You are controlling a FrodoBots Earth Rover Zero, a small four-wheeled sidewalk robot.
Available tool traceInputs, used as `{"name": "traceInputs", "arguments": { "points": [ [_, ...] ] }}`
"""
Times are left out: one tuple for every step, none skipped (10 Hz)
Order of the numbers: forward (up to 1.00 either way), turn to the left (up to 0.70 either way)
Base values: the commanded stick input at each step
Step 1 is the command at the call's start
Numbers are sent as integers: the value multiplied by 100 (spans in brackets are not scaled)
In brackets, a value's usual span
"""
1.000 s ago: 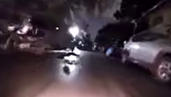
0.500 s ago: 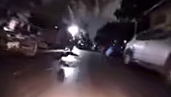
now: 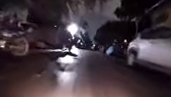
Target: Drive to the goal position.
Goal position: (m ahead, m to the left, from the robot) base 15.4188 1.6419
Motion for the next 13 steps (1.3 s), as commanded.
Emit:
{"name": "traceInputs", "arguments": {
  "points": [
    [100, 0],
    [100, 0],
    [100, 0],
    [100, 0],
    [100, 0],
    [100, 0],
    [100, 0],
    [100, 0],
    [100, 0],
    [100, 0],
    [100, 0],
    [100, 0],
    [100, 0]
  ]
}}
